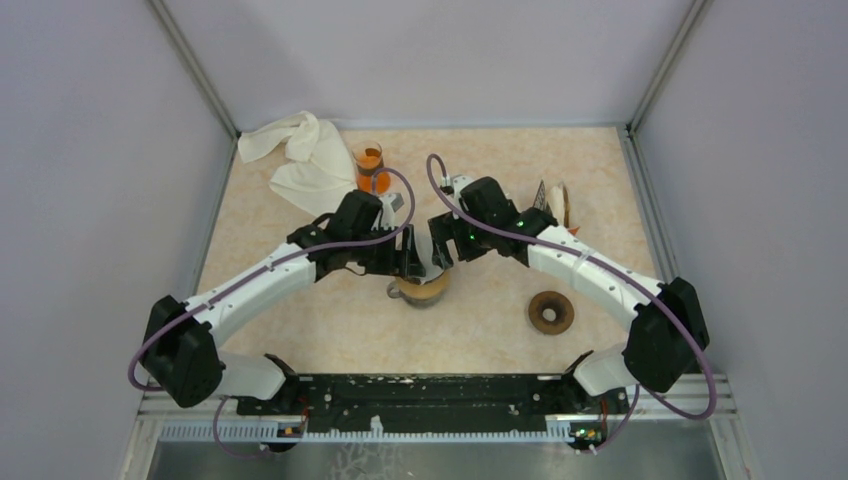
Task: Place the coffee filter in the dripper
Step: Place the coffee filter in the coffee dripper.
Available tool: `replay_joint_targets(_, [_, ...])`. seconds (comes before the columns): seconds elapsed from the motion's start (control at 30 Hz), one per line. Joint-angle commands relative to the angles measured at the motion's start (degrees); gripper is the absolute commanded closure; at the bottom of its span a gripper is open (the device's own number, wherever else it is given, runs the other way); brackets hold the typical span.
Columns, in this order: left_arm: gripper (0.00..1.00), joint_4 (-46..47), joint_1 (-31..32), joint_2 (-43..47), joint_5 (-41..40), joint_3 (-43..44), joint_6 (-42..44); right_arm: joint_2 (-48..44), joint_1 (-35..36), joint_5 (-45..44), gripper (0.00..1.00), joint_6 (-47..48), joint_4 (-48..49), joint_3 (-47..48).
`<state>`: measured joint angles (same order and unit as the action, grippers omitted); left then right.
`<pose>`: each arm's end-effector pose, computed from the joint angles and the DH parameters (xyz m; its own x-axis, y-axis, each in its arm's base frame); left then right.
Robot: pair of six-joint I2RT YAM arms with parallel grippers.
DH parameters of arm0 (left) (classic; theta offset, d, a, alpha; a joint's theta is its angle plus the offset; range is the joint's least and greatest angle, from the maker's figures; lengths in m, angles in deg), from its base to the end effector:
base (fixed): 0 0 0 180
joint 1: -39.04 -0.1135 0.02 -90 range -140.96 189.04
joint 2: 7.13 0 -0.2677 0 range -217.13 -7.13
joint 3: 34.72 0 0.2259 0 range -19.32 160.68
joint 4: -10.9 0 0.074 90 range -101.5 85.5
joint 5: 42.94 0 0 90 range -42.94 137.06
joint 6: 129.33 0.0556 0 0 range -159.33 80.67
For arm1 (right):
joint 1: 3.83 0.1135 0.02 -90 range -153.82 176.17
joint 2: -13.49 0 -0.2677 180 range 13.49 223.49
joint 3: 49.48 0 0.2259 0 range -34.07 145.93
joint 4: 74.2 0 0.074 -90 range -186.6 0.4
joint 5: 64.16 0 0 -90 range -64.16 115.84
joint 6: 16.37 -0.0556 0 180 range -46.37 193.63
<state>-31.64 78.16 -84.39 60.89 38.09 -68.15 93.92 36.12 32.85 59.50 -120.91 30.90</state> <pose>0.2038 -0.1829 0.2635 -0.8534 0.0907 -0.5134 0.3741 0.7923 -0.4820 0.2179 0.1913 0.2832 -0.7128 -0.2810 -0.6426 -0.5439 0.8000 0.2535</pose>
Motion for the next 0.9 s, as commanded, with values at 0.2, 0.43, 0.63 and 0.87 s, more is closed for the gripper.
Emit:
replay_joint_targets(0.2, [0.22,-3.36,-0.2,-3.22,-0.57,0.66,2.14,0.83,-0.48,-0.56,0.16,0.33,1.6,3.06])
replay_joint_targets(0.43, [0.21,-3.02,-0.18,-1.81,-0.76,1.02,2.22,0.51,-0.48,-0.48,0.16,0.25,1.51,3.1])
replay_joint_targets(0.63, [0.19,-2.81,-0.26,1.28,-2.61,2.4,1.68,-0.38,-0.43,-0.4,0.16,0.16,1.38,3.56])
replay_joint_targets(0.87, [0.19,-3.14,-0.27,4.23,-6.13,2.81,0.78,-1.65,-0.47,-1.29,0.16,0.16,0.94,3.93])
